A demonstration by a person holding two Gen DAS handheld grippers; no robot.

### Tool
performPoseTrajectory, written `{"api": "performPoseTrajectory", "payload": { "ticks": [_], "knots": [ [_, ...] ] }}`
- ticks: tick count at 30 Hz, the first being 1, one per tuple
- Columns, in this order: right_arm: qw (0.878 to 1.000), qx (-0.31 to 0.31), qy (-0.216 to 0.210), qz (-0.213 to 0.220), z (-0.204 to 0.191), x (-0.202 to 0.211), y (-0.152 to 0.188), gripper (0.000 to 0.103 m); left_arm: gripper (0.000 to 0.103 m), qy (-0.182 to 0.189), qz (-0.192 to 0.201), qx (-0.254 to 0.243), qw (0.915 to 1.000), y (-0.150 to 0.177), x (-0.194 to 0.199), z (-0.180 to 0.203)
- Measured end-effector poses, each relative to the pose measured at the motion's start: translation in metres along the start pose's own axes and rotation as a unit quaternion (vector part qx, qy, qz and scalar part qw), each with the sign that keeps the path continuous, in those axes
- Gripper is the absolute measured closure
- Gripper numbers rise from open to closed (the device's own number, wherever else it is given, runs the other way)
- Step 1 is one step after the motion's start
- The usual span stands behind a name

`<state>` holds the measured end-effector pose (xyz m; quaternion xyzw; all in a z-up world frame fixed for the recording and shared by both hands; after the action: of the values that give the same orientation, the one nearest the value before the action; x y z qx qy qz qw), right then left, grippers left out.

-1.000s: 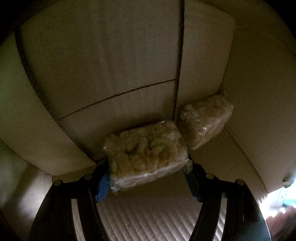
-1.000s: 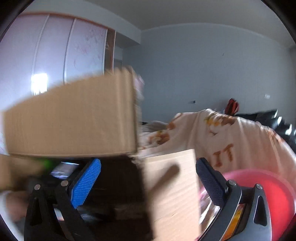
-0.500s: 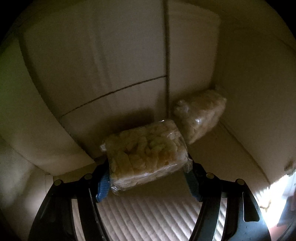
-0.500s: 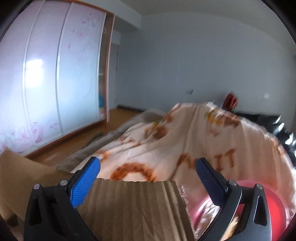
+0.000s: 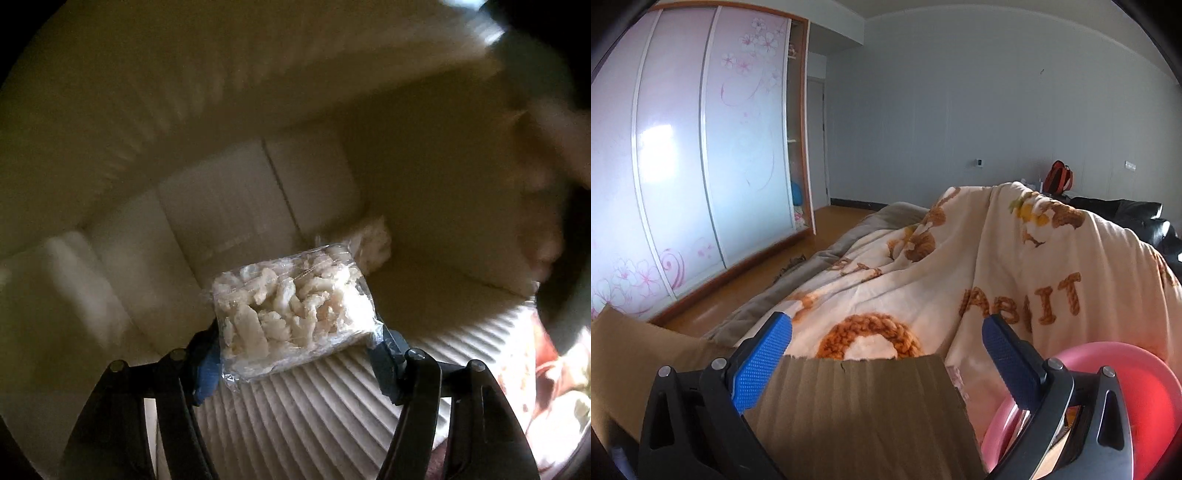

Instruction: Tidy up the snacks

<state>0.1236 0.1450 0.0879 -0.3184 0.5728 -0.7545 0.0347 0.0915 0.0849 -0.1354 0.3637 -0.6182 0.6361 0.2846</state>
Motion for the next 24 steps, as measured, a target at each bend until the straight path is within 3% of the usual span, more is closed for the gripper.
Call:
{"api": "performPoseTrajectory", "payload": {
  "ticks": [4, 8, 12, 15, 17, 19, 23, 24],
  "knots": [
    [1.0, -0.009, -0.001, 0.029, 0.01, 0.017, -0.008, 0.001, 0.038, 0.009, 0.052, -0.007, 0.9986, -0.014, 0.021, 0.013],
    [0.998, -0.034, -0.006, 0.054, 0.026, 0.04, -0.013, 0.001, 0.038, 0.018, 0.064, 0.007, 0.9978, -0.034, 0.018, 0.006],
    [0.995, -0.055, 0.007, 0.083, 0.054, 0.067, 0.0, 0.001, 0.038, 0.027, 0.095, 0.025, 0.9948, -0.036, 0.031, 0.015],
    [0.991, -0.09, 0.016, 0.098, 0.08, 0.086, 0.021, 0.001, 0.038, 0.002, 0.146, 0.004, 0.9893, -0.052, 0.048, 0.035],
    [0.985, -0.121, 0.024, 0.119, 0.1, 0.103, 0.036, 0.001, 0.038, -0.003, 0.171, -0.016, 0.9851, -0.05, 0.063, 0.057],
    [0.977, -0.152, 0.045, 0.14, 0.124, 0.122, 0.051, 0.001, 0.038, 0.007, 0.181, -0.031, 0.9829, -0.045, 0.099, 0.05],
    [0.953, -0.233, 0.088, 0.175, 0.18, 0.158, 0.088, 0.001, 0.038, 0.014, 0.2, -0.064, 0.9776, -0.053, 0.113, 0.088],
    [0.948, -0.248, 0.092, 0.176, 0.19, 0.161, 0.094, 0.001, 0.038, 0.017, 0.202, -0.069, 0.9768, -0.06, 0.127, 0.083]
  ]
}}
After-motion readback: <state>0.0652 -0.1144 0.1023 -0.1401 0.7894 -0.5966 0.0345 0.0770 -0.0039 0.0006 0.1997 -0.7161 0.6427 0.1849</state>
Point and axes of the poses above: each gripper's, at about its wrist camera, not at the fingertips, and x roughly against the way its jaws point, z to its right, y to its underside, the point moved 10 cm from there along -x, roughly the way its jaws point, and after that the axes turned 6 degrees about x, right-handed, at the moved point
